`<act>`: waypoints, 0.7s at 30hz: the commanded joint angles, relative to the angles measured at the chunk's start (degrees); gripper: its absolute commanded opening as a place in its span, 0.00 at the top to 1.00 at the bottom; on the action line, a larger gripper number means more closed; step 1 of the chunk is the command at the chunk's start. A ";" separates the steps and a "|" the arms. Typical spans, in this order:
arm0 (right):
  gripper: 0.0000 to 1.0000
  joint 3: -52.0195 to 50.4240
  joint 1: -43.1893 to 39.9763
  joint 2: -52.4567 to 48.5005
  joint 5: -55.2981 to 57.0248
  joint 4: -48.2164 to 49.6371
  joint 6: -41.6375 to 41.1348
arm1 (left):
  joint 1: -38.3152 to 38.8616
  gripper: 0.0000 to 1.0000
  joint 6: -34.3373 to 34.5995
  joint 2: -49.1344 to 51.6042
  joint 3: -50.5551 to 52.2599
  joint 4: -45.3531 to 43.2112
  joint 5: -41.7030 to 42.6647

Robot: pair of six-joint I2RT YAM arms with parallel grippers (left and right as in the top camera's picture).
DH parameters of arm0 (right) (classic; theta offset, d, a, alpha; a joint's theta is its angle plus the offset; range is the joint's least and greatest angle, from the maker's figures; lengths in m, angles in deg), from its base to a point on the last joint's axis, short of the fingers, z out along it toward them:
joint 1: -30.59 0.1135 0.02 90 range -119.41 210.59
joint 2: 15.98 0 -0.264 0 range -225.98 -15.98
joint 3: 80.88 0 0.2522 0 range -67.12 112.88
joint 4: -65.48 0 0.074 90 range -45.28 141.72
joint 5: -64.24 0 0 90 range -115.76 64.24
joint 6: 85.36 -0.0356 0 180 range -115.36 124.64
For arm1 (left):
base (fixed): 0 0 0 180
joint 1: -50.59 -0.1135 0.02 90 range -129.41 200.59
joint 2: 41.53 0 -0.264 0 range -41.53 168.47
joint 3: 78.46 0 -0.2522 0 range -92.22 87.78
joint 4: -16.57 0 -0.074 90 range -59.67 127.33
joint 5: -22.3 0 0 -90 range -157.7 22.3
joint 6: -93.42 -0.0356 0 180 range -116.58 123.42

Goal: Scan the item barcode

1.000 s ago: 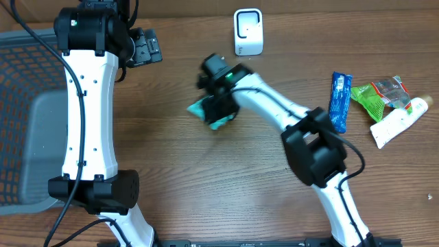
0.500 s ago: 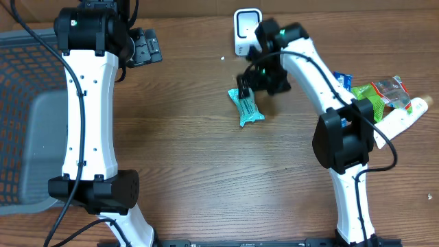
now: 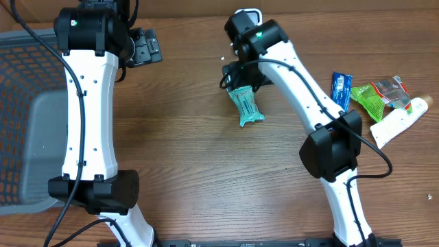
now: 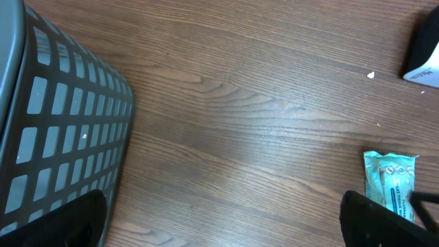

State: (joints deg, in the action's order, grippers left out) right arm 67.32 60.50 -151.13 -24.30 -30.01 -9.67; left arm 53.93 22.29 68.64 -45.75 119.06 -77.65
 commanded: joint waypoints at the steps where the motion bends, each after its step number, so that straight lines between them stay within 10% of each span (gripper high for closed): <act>1: 0.17 -4.59 2.32 1.46 -0.63 2.80 0.79 | 0.07 0.00 -0.90 0.09 0.00 -0.09 -0.72; 21: 0.28 -22.23 11.67 1.40 29.70 16.11 2.64 | 0.07 0.01 -0.87 0.09 0.00 -0.11 -0.72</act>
State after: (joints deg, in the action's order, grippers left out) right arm 47.08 72.96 -151.13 -1.70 -15.22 -7.13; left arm 53.93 22.29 68.64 -45.75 119.06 -77.63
